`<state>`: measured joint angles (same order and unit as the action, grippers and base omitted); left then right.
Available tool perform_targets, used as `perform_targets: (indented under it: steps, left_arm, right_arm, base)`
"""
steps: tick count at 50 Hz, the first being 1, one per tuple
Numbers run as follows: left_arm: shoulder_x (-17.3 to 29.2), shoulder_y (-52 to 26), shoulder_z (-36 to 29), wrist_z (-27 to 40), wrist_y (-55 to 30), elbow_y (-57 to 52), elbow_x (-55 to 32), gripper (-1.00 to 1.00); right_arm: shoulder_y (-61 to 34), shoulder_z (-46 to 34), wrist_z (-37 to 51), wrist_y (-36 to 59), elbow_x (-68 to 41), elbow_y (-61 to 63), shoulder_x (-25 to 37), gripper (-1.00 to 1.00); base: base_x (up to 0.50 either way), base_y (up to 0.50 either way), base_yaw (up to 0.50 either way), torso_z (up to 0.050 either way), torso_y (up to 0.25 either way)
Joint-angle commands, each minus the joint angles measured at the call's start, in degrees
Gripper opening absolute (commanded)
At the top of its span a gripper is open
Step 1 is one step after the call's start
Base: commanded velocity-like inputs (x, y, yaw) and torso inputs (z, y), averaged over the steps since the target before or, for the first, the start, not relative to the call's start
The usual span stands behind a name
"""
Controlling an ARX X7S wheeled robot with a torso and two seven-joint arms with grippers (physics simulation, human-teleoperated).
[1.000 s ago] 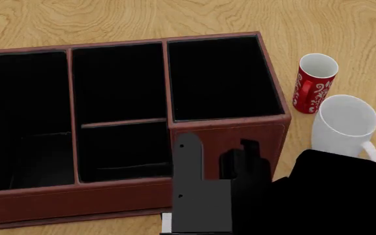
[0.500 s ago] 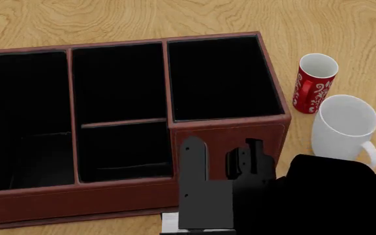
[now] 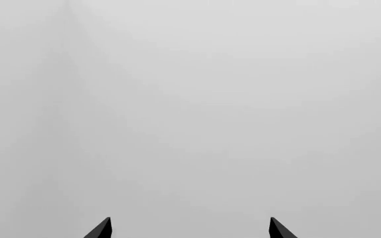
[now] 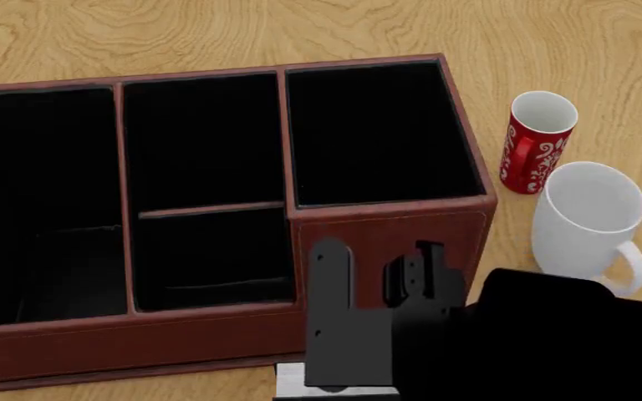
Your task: Pick up the book and place it in the right compartment of the caddy.
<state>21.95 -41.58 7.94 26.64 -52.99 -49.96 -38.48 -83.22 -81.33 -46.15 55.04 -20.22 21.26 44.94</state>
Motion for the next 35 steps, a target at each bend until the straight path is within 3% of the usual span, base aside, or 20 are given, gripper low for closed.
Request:
perform_targets:
  steps: [1,35]
  left_arm:
    - [0.25,0.28,-0.26,0.23,0.39,0.21,-0.02,1.00]
    - [1.00,0.20,-1.29,0.92,0.62,0.95,-0.46,1.00]
  right_arm:
    - [1.23,-0.75,0.38,-1.54,0.61,-1.87,-0.70,1.00]
    - [4.62,-2.53,2.22,-5.67,2.87,-8.88,-2.75,1.00]
  base:
    - [0.00,0.00,0.00,0.000,0.000]
    - [0.00,0.00,0.00,0.000,0.000]
